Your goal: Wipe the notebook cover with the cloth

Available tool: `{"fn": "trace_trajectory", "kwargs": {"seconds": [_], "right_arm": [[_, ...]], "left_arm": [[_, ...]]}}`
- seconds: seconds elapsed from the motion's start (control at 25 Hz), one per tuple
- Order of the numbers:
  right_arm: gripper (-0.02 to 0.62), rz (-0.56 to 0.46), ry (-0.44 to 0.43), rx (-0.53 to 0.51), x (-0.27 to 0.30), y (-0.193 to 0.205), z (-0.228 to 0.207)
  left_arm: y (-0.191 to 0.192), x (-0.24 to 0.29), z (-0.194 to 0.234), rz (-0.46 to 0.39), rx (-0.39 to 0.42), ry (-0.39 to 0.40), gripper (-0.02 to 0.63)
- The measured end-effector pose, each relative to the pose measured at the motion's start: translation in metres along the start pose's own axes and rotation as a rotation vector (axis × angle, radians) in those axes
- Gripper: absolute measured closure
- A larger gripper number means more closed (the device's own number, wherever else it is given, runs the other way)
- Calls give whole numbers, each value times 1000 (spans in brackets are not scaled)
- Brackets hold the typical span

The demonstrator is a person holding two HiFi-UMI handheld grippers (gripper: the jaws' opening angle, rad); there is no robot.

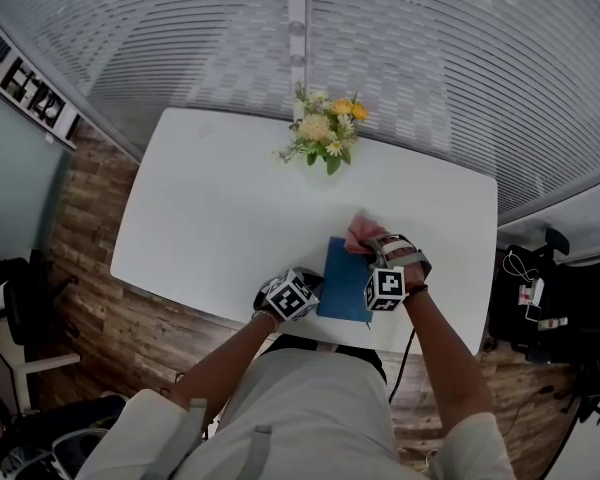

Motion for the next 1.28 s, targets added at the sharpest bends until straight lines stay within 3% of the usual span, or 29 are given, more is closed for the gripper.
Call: {"fn": "trace_trajectory", "kwargs": {"seconds": [0.24, 0.44, 1.28], "right_arm": [[568, 36, -82, 9, 22, 12, 17], [586, 44, -135, 139, 25, 12, 19], [592, 63, -215, 131, 19, 7, 31]], "left_arm": [[-1, 0, 0, -2, -7, 5, 604], [-1, -2, 0, 6, -8, 5, 604], [-1, 0, 2, 1, -3, 6, 604]]}}
Point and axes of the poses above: the fingertips, and each gripper's own axes: x forward along the fingers, z to its left, y out of its underside, the point moved 7 cm from there along -x, backward along the fingers, and after that the axes turned 10 degrees about x, right-handed, at the moved point
